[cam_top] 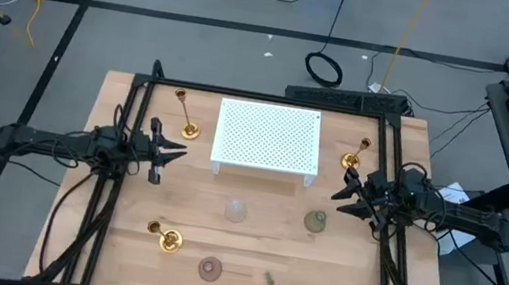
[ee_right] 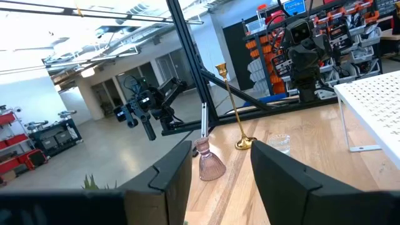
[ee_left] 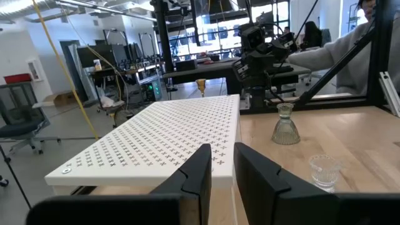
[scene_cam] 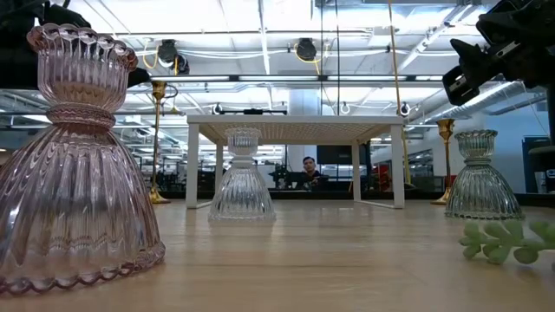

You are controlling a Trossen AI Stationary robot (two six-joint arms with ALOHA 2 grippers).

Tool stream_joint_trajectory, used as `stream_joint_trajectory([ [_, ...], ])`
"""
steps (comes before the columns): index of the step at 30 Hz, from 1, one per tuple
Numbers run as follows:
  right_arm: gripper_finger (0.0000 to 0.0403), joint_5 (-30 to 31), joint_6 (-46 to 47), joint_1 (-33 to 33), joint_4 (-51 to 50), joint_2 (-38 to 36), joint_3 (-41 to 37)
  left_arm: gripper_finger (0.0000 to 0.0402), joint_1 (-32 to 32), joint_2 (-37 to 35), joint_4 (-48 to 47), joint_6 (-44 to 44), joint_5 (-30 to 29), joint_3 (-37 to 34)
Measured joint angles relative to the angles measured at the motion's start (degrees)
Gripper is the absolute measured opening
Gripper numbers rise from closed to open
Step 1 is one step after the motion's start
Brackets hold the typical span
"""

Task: Pick & Place candle stick holders

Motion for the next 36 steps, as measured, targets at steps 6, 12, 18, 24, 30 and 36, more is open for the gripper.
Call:
stream_joint_trajectory([
  [6,0.0155,0.0,0.0,0.0,0.0,0.0,0.0,0.0076,0.0,0.0,0.0,0.0,0.0,0.0],
  [12,0.0155,0.0,0.0,0.0,0.0,0.0,0.0,0.0076,0.0,0.0,0.0,0.0,0.0,0.0],
  [18,0.0155,0.0,0.0,0.0,0.0,0.0,0.0,0.0076,0.0,0.0,0.0,0.0,0.0,0.0],
  [24,0.0155,0.0,0.0,0.0,0.0,0.0,0.0,0.0076,0.0,0.0,0.0,0.0,0.0,0.0],
  [30,0.0155,0.0,0.0,0.1,0.0,0.0,0.0,0.0076,0.0,0.0,0.0,0.0,0.0,0.0],
  [36,0.0155,0.0,0.0,1.0,0.0,0.0,0.0,0.0076,0.0,0.0,0.0,0.0,0.0,0.0],
])
